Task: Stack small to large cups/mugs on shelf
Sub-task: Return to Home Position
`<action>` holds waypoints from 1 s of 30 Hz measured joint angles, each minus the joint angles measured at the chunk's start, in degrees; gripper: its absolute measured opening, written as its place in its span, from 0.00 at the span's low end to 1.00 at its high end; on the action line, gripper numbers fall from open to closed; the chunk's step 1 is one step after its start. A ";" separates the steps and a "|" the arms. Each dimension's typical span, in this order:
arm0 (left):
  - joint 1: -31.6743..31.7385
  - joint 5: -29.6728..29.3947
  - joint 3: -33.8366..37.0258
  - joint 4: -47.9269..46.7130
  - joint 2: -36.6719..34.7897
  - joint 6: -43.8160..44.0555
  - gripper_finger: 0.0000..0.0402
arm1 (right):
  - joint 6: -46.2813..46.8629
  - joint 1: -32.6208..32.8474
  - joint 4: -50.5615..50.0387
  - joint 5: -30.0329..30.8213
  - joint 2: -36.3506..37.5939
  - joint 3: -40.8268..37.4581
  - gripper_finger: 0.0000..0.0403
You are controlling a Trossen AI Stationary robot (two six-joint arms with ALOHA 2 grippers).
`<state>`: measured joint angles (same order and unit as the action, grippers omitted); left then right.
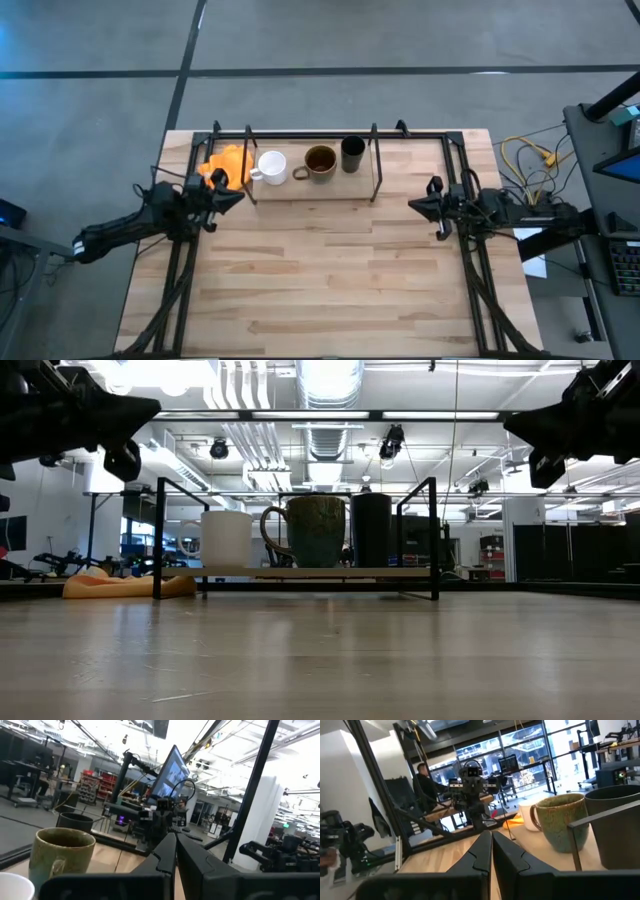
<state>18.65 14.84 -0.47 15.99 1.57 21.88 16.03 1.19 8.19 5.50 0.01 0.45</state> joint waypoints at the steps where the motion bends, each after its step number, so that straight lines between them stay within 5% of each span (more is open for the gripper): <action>1: 0.00 0.01 0.00 -0.14 0.18 0.02 0.00 | 0.04 0.00 -0.25 0.17 0.00 0.02 0.02; 13: 0.00 3.14 0.07 -8.54 0.62 1.83 0.00 | 1.66 0.02 -6.00 0.57 -0.16 0.07 0.02; 30: 0.02 3.15 0.17 -7.98 1.38 1.76 0.00 | 3.46 0.02 -6.23 0.57 -0.17 0.07 0.02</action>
<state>18.67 17.99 -0.30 8.02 2.95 23.64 19.49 1.21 1.96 6.07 -0.16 0.51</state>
